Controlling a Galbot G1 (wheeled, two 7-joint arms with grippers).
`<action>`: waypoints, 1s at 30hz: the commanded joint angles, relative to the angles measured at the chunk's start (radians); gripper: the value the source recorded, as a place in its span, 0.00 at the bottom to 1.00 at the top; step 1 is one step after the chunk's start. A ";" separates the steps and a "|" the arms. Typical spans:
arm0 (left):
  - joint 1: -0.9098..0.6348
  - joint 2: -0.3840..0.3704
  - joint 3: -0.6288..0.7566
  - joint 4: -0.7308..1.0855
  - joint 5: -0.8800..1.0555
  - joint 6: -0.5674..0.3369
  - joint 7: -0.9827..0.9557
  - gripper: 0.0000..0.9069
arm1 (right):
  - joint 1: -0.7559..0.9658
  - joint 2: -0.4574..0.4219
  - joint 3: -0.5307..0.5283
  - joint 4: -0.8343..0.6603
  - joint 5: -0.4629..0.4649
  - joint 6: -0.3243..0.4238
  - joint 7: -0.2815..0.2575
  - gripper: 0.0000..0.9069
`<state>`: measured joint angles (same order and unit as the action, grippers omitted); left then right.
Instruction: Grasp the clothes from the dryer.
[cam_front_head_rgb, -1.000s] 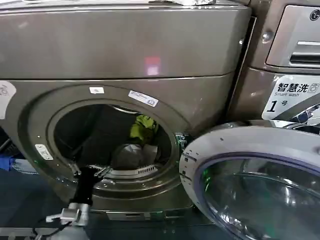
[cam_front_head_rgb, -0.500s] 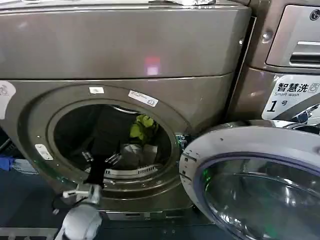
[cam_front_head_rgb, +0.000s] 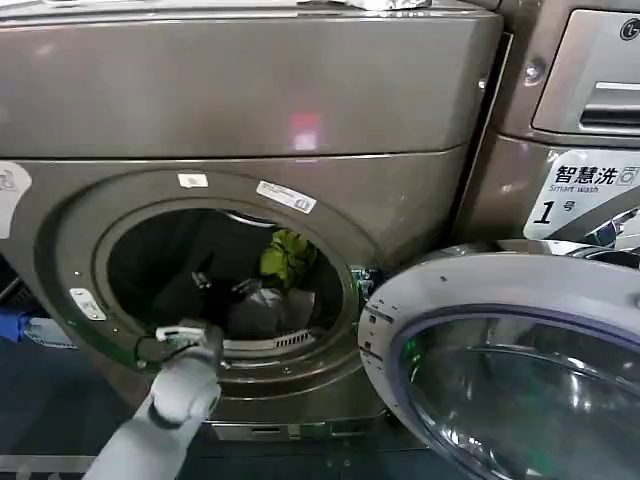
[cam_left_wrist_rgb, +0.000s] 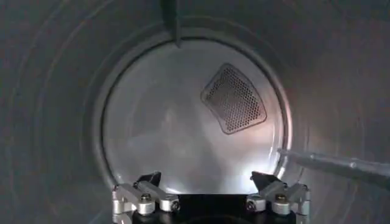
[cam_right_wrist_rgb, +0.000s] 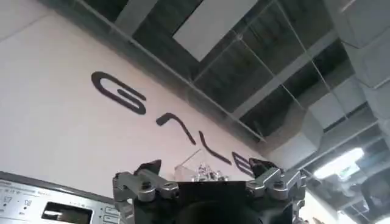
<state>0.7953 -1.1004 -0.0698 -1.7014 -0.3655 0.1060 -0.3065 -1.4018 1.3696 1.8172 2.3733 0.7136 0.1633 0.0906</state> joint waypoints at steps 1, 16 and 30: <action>-0.176 0.000 0.136 0.106 -0.069 0.045 -0.016 1.00 | 0.000 0.002 -0.004 -0.001 -0.002 0.001 -0.001 1.00; -0.350 0.256 0.298 0.004 -0.177 0.349 0.201 1.00 | 0.005 0.013 -0.051 -0.004 -0.024 0.006 -0.007 1.00; -0.777 0.383 0.699 0.257 0.140 0.009 0.674 1.00 | 0.006 0.021 -0.078 0.010 -0.034 0.007 -0.011 1.00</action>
<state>0.3154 -0.7956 0.3606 -1.5980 -0.4078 0.2881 0.0548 -1.3947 1.3884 1.7481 2.3818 0.6816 0.1689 0.0811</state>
